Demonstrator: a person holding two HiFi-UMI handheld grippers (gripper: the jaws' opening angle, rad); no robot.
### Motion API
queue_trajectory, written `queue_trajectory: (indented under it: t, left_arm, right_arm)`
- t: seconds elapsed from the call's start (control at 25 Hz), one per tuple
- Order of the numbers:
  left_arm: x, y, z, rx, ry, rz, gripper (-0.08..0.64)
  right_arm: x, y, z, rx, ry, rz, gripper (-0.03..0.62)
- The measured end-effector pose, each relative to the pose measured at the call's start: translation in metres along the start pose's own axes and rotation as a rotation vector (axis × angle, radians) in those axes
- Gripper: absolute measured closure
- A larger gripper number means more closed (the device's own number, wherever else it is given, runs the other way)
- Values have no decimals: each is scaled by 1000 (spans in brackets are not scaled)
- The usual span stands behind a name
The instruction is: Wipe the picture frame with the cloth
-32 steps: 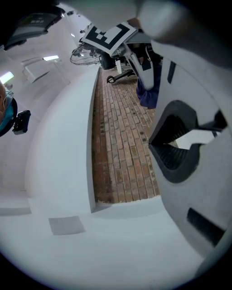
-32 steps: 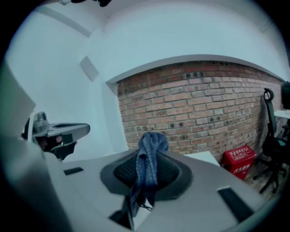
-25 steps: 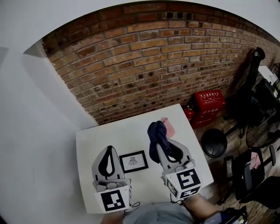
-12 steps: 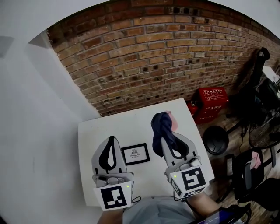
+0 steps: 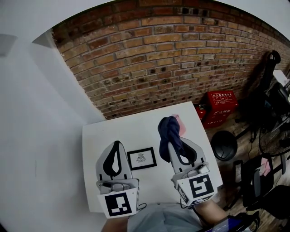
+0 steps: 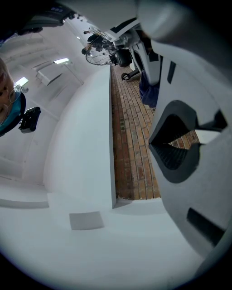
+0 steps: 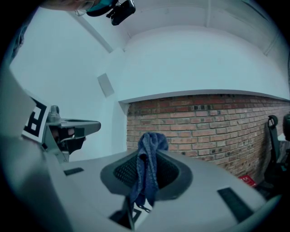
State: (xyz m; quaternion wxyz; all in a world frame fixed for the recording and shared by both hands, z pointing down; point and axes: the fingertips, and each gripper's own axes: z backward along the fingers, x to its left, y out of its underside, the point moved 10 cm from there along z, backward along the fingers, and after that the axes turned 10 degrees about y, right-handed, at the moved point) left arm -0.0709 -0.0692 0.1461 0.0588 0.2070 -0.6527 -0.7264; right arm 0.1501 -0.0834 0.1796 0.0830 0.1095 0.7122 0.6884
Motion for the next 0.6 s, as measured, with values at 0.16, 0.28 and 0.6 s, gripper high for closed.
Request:
queue_trajectory:
  t: [0.16, 0.28, 0.6]
  left_arm:
    - [2, 0, 2, 4, -5, 4, 551]
    - [-1, 0, 2, 15, 0, 8, 551]
    - [0, -4, 1, 18, -3, 2, 551]
  right_arm:
    - [2, 0, 0, 2, 0, -1, 518]
    - [1, 0, 2, 0, 1, 0, 518]
    - [1, -3, 1, 0, 2, -1, 518]
